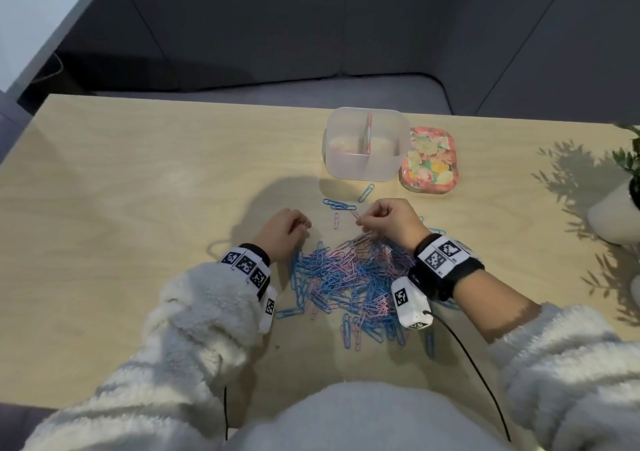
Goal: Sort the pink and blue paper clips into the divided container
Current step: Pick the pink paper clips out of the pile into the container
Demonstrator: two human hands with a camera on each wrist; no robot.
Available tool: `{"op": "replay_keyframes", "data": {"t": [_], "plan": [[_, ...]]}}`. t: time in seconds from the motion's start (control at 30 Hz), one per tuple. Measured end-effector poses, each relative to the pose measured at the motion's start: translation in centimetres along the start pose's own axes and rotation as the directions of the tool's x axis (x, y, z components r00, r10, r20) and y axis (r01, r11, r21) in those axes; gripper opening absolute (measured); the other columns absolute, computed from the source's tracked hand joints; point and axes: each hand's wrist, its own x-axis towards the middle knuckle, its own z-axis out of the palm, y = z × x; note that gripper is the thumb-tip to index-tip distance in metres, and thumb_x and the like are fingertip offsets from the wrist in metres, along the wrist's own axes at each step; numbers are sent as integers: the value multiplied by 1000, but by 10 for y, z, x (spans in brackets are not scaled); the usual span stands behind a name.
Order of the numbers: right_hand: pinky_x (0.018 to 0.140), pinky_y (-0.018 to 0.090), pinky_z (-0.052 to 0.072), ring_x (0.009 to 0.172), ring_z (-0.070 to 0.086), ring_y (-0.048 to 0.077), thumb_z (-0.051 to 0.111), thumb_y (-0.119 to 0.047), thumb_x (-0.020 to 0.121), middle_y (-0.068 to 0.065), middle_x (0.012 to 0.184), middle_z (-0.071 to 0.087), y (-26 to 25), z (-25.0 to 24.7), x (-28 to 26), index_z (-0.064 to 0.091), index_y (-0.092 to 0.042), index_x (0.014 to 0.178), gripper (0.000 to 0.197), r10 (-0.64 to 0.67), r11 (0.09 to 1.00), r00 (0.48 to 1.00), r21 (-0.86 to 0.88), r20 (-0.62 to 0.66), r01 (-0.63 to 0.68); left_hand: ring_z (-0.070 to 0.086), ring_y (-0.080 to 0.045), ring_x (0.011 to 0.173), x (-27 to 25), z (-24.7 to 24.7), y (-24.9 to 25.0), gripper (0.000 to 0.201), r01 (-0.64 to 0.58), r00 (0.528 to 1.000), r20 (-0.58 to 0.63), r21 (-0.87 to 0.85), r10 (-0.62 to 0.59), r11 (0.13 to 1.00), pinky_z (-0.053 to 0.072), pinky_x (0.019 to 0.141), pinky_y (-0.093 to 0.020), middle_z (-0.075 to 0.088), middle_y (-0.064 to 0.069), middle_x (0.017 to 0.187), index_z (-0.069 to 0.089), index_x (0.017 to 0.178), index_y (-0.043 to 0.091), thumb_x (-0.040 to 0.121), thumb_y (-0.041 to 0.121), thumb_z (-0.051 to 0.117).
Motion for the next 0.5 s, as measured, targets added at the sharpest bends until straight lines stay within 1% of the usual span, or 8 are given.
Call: {"op": "replay_keyframes", "data": {"t": [0.07, 0.13, 0.2, 0.23, 0.3, 0.33, 0.4, 0.5], "plan": [[36, 16, 42, 35, 52, 4, 61, 8, 80, 4, 51, 60, -5, 0, 0, 61, -4, 79, 12, 37, 995, 999, 93, 5, -38, 55, -19, 75, 3, 0, 8, 14, 96, 995, 26, -180, -93, 979, 43, 73, -30, 58, -2, 80, 51, 82, 15, 92, 11, 42], [40, 18, 43, 39, 53, 9, 48, 8, 85, 4, 52, 56, -11, 5, 4, 62, -6, 92, 21, 36, 999, 999, 8, 16, -36, 53, -22, 70, 5, 0, 17, 19, 162, 987, 64, -278, -150, 947, 42, 71, -32, 55, -2, 71, 46, 73, 16, 91, 12, 39], [44, 20, 43, 47, 50, 15, 40, 4, 86, 5, 58, 53, -15, 12, 11, 63, -6, 88, 25, 60, 995, 998, -74, 3, -60, 51, -23, 73, 6, 3, 24, 21, 215, 975, 123, -292, -187, 932, 39, 71, -34, 53, -3, 70, 45, 71, 15, 91, 18, 41], [44, 20, 43, 48, 49, 16, 41, 0, 86, 5, 59, 54, -16, 16, 15, 62, -6, 83, 22, 89, 992, 996, -87, -4, -89, 50, -23, 73, 6, 6, 25, 24, 233, 970, 140, -280, -201, 931, 39, 71, -34, 54, -4, 71, 46, 70, 15, 92, 23, 44], [48, 24, 45, 52, 53, 18, 52, -7, 83, 6, 62, 57, -16, 26, 21, 59, -8, 73, 13, 121, 984, 993, -130, -10, -122, 52, -22, 68, 5, 12, 24, 30, 235, 968, 128, -186, -214, 954, 41, 69, -33, 59, -6, 72, 48, 67, 15, 90, 35, 51], [53, 27, 46, 56, 56, 20, 57, -9, 80, 8, 62, 59, -16, 31, 24, 57, -9, 67, 13, 111, 977, 994, -184, -12, -112, 53, -22, 66, 3, 14, 24, 31, 217, 974, 94, -86, -208, 972, 42, 67, -31, 62, -7, 72, 50, 67, 15, 88, 37, 55], [61, 30, 46, 63, 56, 22, 63, -12, 76, 9, 65, 60, -17, 41, 26, 52, -13, 59, 20, 49, 924, 998, -379, -25, -55, 54, -21, 65, -1, 17, 24, 31, 173, 984, 10, 125, -175, 977, 42, 63, -29, 63, -6, 70, 57, 67, 12, 84, 38, 61], [63, 33, 42, 67, 52, 25, 68, -17, 72, 12, 70, 56, -22, 55, 26, 50, -10, 65, 20, -17, 800, 1000, -600, -14, 5, 54, -21, 64, -5, 17, 27, 26, 158, 987, -7, 231, -161, 960, 40, 59, -29, 58, -4, 66, 59, 63, 14, 79, 33, 66]]}}
